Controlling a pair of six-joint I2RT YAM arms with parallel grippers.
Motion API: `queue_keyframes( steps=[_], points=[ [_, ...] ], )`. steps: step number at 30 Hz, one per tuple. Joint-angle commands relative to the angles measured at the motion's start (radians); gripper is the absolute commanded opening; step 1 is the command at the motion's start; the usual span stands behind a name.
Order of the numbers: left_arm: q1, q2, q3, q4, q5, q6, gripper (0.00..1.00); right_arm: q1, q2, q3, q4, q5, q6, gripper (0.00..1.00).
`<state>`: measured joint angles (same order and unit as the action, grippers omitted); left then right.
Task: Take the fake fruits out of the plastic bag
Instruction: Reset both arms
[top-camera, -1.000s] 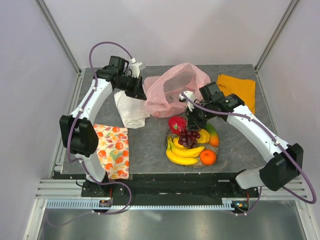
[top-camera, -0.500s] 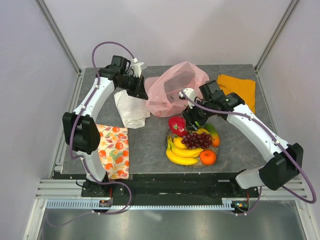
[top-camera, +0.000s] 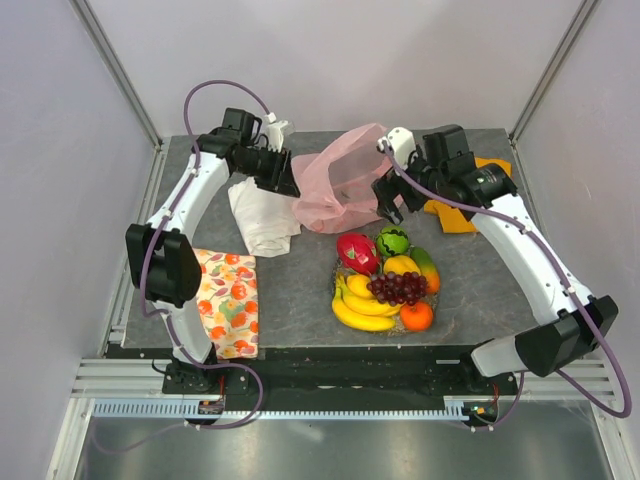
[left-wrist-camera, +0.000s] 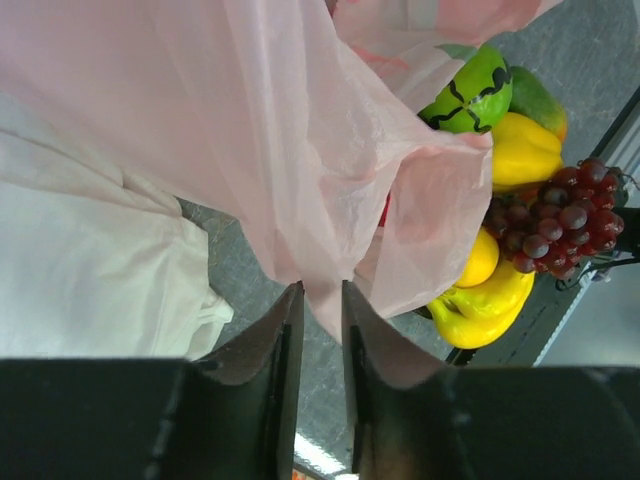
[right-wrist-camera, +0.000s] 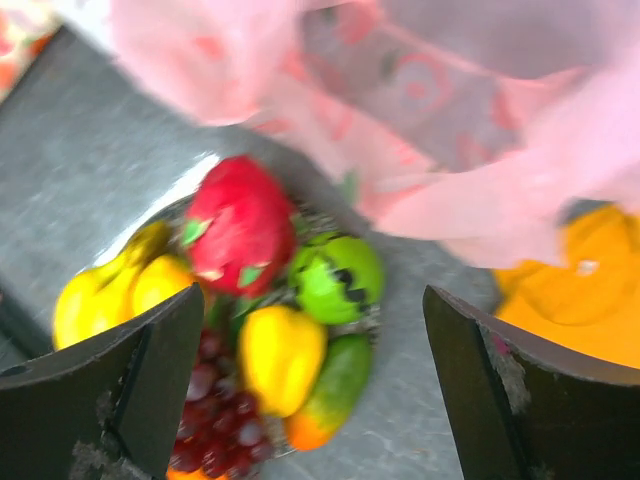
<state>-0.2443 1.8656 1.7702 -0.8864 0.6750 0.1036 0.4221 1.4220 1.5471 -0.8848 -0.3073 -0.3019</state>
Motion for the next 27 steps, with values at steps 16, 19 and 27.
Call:
queue_keyframes(
  steps=[16, 19, 27],
  points=[
    [0.016, -0.265, 0.045, -0.06, -0.279, 0.228, 0.99, -0.088, 0.012, -0.177, 0.483, 1.143, 0.207, 0.98],
    [0.037, -0.336, -0.055, -0.065, -0.287, 0.24, 0.99, -0.098, -0.044, -0.216, 0.46, 1.131, 0.218, 0.98],
    [0.16, -0.568, -0.412, 0.067, -0.246, 0.041, 0.99, -0.1, -0.25, -0.415, 0.233, 1.11, 0.358, 0.98]
  ],
)
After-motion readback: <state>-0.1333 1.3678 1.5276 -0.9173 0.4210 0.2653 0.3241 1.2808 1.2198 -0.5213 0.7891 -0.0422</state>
